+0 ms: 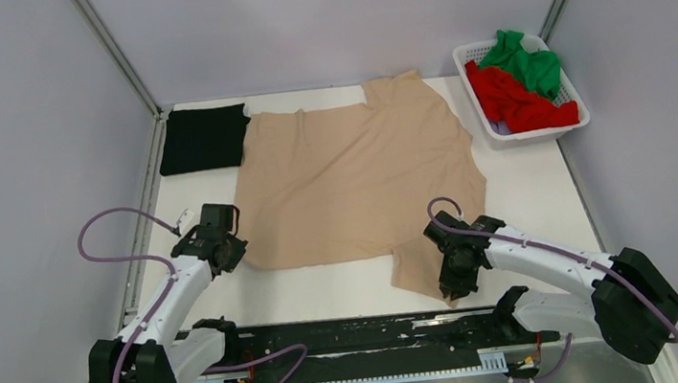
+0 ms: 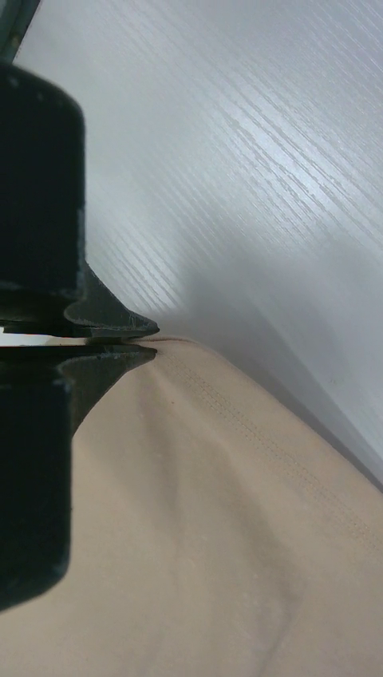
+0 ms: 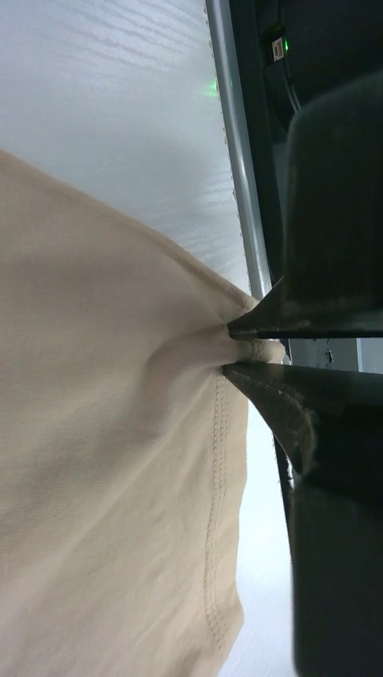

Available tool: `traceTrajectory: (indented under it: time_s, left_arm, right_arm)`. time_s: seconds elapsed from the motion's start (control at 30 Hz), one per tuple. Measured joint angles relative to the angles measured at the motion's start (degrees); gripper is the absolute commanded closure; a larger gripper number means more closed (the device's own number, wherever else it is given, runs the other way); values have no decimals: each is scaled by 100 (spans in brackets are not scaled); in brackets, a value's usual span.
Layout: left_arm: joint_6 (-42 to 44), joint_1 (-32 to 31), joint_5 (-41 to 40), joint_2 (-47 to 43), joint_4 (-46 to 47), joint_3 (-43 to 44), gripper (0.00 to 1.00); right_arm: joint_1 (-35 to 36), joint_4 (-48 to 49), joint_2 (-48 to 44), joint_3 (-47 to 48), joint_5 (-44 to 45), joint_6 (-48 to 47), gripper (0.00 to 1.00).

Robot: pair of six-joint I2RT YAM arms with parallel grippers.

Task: Fold and stack the t-shirts
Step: Grab the side of the flattened tshirt closest away from the robot with both arms, then fold the flattened tshirt in 1/3 of the way

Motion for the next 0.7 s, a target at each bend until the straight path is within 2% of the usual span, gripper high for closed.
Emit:
traceTrajectory:
  time_s: [0.03,0.17,0.43,0.7]
  left_arm:
    - [-2,0,0,0,-33,0,100]
    - [-24,-2,7,-35,-227,0,100]
    - [-146,-2,17,-516,-887,-55,100]
    - [-210,-4,46,-1128,-1440,-208,100]
  right_arm:
    - [4,-7,-13,4,11,24,100]
    - [157,-114,-83,28,114,229,100]
    - [1027,-960,-184,247,111,890,100]
    - [1665,-1283,-807,238,-232,1556,100]
